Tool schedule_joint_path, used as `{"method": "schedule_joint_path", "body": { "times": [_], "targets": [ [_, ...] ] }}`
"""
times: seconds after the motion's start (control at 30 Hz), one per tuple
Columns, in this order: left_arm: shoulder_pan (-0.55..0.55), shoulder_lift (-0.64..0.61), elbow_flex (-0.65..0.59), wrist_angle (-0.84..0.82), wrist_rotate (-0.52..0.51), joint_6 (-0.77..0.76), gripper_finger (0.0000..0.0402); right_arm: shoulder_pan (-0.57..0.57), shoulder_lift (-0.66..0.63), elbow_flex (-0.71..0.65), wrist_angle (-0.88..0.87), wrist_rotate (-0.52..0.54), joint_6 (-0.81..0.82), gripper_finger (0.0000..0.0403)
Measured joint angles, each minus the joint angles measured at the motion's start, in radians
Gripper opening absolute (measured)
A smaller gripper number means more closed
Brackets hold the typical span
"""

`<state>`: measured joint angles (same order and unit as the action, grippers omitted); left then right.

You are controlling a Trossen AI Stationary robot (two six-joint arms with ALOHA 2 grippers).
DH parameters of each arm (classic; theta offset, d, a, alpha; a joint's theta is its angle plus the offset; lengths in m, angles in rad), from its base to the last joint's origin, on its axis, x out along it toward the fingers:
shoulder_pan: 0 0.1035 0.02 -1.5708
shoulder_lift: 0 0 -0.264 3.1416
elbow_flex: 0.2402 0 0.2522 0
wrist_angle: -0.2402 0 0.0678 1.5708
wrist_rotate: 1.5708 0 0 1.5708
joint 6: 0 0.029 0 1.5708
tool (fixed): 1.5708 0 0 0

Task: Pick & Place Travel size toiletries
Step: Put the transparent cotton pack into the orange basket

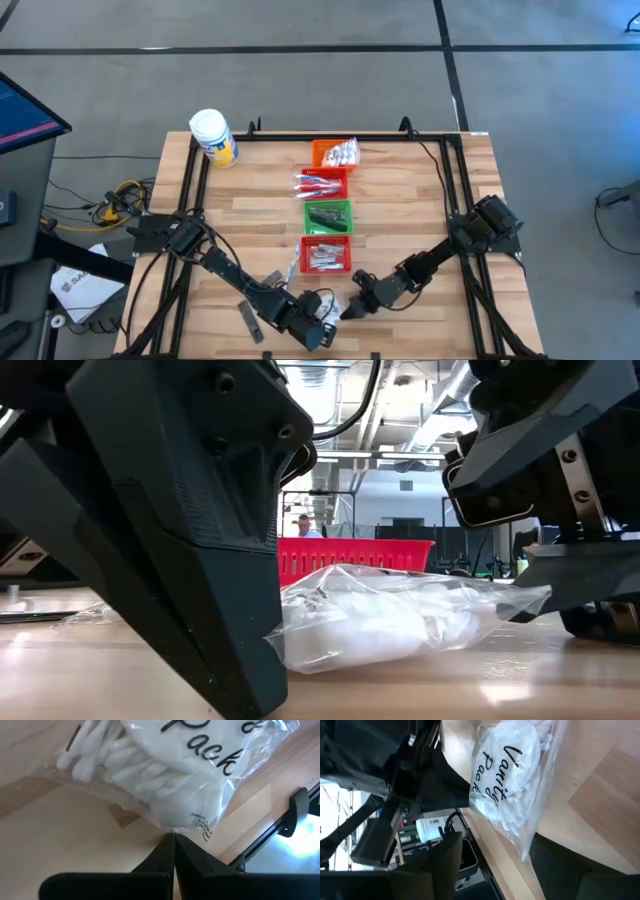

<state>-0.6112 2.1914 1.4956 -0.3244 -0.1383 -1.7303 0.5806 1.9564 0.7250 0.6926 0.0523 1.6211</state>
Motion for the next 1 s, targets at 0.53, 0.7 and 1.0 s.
{"method": "schedule_joint_path", "body": {
  "times": [0.53, 0.7, 1.0],
  "targets": [
    [-0.005, 0.0, 0.0, -0.001, -0.003, 0.025, 0.0001, -0.001, 0.002, 0.036, -0.012, 0.007, 0.02, 0.0174],
    [-0.005, 0.0, 0.0, -0.001, -0.001, 0.025, 0.0001, -0.001, 0.005, 0.054, -0.021, -0.006, -0.01, 0.0127],
    [-0.009, 0.0, 0.0, -0.001, -0.001, 0.037, 0.0001, 0.001, 0.005, 0.056, -0.018, -0.02, -0.026, 0.0061]
  ]
}}
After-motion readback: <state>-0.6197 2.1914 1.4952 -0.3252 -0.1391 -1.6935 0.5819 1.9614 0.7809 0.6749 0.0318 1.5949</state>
